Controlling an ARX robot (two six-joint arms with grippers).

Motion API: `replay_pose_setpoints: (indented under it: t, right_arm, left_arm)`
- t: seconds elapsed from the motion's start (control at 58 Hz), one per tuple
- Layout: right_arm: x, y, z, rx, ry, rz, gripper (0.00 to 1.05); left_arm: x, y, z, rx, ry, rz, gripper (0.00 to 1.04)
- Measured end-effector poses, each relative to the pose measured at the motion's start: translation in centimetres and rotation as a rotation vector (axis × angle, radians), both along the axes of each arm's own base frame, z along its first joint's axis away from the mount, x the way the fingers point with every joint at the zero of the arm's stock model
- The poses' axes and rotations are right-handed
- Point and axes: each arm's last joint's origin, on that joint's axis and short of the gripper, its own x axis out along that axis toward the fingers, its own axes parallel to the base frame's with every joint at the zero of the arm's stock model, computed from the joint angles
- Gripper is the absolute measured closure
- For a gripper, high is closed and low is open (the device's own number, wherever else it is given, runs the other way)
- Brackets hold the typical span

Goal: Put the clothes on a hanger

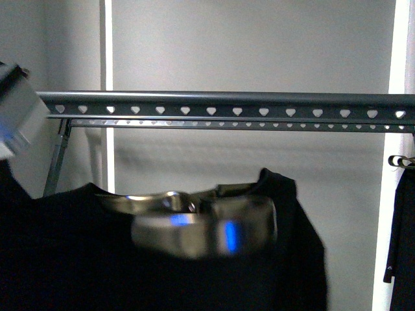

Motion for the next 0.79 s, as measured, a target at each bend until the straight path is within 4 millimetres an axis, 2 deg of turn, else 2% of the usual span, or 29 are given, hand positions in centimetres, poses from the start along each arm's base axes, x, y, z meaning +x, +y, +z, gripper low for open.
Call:
replay_pose_setpoints:
  t: [0.19,0.431,0.793]
  right_arm:
    - [0.0,0.0,0.0,0.0,0.0,0.0,0.07]
    - [0.0,0.0,0.0,0.0,0.0,0.0,0.07]
    - [0.0,0.0,0.0,0.0,0.0,0.0,0.07]
  left_arm:
    - [3.3,-3.6,0.4,0.151,-0.221,-0.158,1.01]
    - [4.7,-6.2,1.6,0.187,-0.342,-0.212,1.01]
    - [4.8,-6.4,1.5,0.191,-0.344,-0.213,1.01]
